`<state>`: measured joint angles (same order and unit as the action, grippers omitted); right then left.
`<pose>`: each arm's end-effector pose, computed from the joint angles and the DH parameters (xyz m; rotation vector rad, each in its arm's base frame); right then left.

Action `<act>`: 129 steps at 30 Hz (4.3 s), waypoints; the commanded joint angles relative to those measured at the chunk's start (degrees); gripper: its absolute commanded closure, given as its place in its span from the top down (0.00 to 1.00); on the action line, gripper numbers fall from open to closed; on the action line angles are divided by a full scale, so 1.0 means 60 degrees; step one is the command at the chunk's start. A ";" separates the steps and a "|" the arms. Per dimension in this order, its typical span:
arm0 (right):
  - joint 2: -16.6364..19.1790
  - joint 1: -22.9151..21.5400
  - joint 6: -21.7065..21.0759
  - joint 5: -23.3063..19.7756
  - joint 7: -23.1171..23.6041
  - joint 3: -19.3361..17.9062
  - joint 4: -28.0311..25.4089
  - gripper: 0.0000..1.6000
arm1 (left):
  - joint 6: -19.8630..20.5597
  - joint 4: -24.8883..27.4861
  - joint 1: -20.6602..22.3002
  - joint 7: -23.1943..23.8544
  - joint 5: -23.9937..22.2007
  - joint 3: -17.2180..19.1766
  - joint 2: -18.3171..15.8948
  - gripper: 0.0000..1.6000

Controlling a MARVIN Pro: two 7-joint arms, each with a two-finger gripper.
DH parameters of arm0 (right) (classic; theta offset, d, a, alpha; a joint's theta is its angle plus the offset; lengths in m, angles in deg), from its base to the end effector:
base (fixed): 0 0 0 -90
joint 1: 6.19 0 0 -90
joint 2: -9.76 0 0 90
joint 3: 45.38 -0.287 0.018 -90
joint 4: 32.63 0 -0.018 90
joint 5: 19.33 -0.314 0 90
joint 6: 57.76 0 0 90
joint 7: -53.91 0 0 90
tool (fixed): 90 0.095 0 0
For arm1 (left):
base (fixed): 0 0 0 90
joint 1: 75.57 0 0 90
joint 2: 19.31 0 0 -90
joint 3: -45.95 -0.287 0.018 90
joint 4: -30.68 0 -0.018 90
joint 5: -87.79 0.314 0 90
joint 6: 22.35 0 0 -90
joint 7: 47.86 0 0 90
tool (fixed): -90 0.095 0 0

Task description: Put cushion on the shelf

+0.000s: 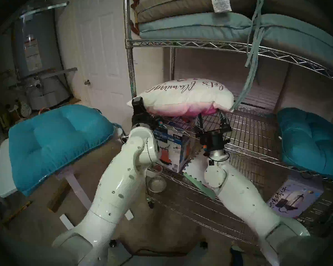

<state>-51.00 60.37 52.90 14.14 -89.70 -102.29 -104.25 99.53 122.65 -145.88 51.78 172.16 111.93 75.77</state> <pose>0.4756 -0.0359 -0.2265 0.7871 0.5444 2.1970 0.4742 -0.1516 -0.1488 -1.2875 0.9240 -1.3731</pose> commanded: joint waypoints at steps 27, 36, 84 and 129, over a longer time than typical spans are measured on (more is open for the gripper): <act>0.0224 0.1364 -0.0657 0.0119 -0.0330 -0.0067 -0.2669 1.00 | 0.0823 0.2905 -0.0959 0.1415 0.0976 -0.0788 -0.0422 1.00; 0.0806 0.2291 -0.1399 0.0425 -0.0176 -0.0022 -0.3744 1.00 | 0.1038 0.3949 -0.1240 0.2239 0.1500 -0.1029 -0.0770 1.00; 0.2268 0.4250 -0.2493 0.0066 -0.0560 -0.0923 -0.5655 1.00 | 0.1629 0.5713 -0.1624 0.4426 0.2877 -0.1406 -0.1474 1.00; 0.3574 0.6214 -0.2705 -0.1177 -0.0846 -0.1934 -0.7985 1.00 | 0.2012 0.6078 -0.1334 0.5326 0.3658 -0.1411 -0.1420 1.00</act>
<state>-28.95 99.02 36.01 7.98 -94.48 -113.09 -149.91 110.78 157.12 -154.77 82.25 192.22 103.70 65.87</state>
